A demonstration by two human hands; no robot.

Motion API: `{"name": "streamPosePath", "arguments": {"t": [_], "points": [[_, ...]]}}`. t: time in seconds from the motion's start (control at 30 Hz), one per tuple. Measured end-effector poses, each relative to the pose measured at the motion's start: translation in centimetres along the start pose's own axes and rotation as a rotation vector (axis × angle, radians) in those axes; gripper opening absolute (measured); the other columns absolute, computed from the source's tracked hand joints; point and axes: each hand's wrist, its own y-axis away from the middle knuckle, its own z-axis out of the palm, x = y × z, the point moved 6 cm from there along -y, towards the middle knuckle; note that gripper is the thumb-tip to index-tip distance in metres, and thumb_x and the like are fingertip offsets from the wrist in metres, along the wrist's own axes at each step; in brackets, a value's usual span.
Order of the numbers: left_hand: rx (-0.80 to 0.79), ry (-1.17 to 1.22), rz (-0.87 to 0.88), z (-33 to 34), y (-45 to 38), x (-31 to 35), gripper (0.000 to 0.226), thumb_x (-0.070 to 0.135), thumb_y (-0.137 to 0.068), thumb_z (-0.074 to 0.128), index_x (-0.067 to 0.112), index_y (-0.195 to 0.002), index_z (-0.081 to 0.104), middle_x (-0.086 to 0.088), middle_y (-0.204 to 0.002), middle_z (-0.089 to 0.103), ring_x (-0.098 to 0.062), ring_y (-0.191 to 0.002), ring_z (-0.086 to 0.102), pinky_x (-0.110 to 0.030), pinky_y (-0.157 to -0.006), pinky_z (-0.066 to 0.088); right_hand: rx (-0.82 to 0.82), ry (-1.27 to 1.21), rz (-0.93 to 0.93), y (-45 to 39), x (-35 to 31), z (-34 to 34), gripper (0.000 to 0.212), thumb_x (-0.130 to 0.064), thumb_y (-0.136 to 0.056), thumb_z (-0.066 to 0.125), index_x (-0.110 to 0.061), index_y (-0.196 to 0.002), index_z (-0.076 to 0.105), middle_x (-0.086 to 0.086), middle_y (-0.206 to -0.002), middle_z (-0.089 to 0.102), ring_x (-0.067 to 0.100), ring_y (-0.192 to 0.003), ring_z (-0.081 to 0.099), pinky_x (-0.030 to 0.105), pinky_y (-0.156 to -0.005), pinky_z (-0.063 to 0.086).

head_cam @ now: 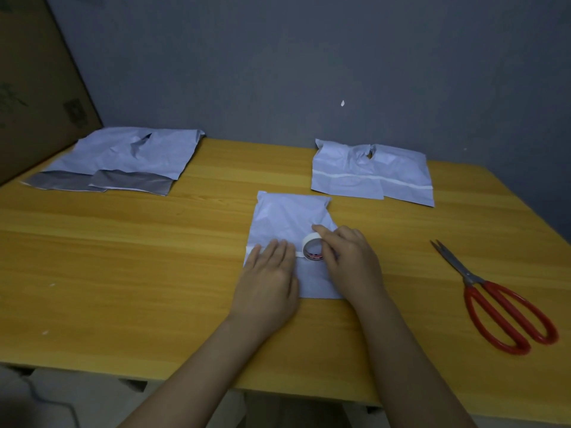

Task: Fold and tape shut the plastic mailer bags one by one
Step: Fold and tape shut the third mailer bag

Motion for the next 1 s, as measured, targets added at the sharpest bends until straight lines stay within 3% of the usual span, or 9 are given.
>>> {"name": "streamPosePath", "arguments": {"t": [0.1, 0.2, 0.33, 0.47, 0.67, 0.77, 1.0], "points": [[-0.046, 0.030, 0.006, 0.5, -0.2, 0.1, 0.088, 0.043, -0.076, -0.007, 0.005, -0.148, 0.026, -0.010, -0.155, 0.025, -0.019, -0.145, 0.015, -0.027, -0.115, 0.000, -0.012, -0.005, -0.003, 0.1, 0.0, 0.1, 0.039, -0.015, -0.087, 0.048, -0.019, -0.121, 0.065, 0.001, -0.079, 0.057, 0.025, -0.079, 0.054, 0.029, -0.056, 0.039], [-0.035, 0.020, 0.025, 0.8, -0.5, 0.2, 0.090, 0.044, -0.074, -0.012, 0.007, -0.150, 0.018, -0.007, -0.158, 0.016, -0.014, -0.146, 0.007, -0.021, -0.111, -0.010, -0.010, -0.004, -0.009, 0.0, 0.0, 0.0, 0.039, -0.015, -0.086, 0.048, -0.018, -0.121, 0.065, 0.001, -0.079, 0.057, 0.025, -0.079, 0.053, 0.030, -0.057, 0.041], [-0.049, 0.047, 0.004, 1.2, -0.4, -0.1, 0.087, 0.044, -0.077, -0.010, 0.008, -0.150, 0.019, -0.007, -0.158, 0.015, -0.014, -0.146, 0.007, -0.021, -0.113, -0.007, -0.005, 0.001, -0.011, -0.1, -0.2, 0.1, 0.039, -0.013, -0.086, 0.049, -0.017, -0.120, 0.066, 0.001, -0.078, 0.057, 0.024, -0.077, 0.053, 0.028, -0.056, 0.039], [-0.091, 0.078, -0.031, 1.6, -0.3, -0.3, 0.072, 0.039, -0.087, 0.004, 0.010, -0.151, 0.017, -0.005, -0.159, 0.013, -0.012, -0.146, 0.005, -0.025, -0.115, -0.004, -0.011, -0.013, -0.011, 0.0, -0.1, 0.2, 0.037, -0.011, -0.087, 0.051, -0.017, -0.121, 0.065, 0.002, -0.079, 0.057, 0.025, -0.078, 0.053, 0.030, -0.055, 0.040], [-0.087, 0.057, -0.035, 2.1, -0.4, -0.4, 0.088, 0.047, -0.076, -0.013, 0.011, -0.151, 0.012, -0.004, -0.159, 0.011, -0.012, -0.146, 0.003, -0.025, -0.115, -0.004, 0.014, -0.001, 0.001, -0.1, 0.0, 0.0, 0.036, -0.015, -0.087, 0.051, -0.017, -0.119, 0.067, 0.002, -0.078, 0.058, 0.026, -0.078, 0.054, 0.032, -0.056, 0.043], [-0.096, 0.084, -0.047, 2.0, -0.3, -0.5, 0.073, 0.040, -0.086, 0.002, 0.010, -0.151, 0.010, -0.004, -0.159, 0.010, -0.012, -0.146, 0.003, -0.025, -0.115, -0.004, 0.011, 0.001, 0.007, 0.0, 0.0, 0.0, 0.036, -0.016, -0.087, 0.051, -0.017, -0.119, 0.066, 0.002, -0.079, 0.058, 0.025, -0.079, 0.054, 0.029, -0.059, 0.041], [-0.029, 0.193, -0.069, 1.7, -0.1, -0.6, 0.069, 0.037, -0.087, 0.012, 0.006, -0.148, 0.019, -0.005, -0.156, 0.021, -0.012, -0.145, 0.013, -0.019, -0.113, -0.004, -0.019, 0.001, 0.019, -0.1, 0.1, 0.1, 0.035, -0.013, -0.089, 0.054, -0.018, -0.122, 0.064, 0.002, -0.081, 0.057, 0.026, -0.082, 0.053, 0.031, -0.059, 0.041]]}}
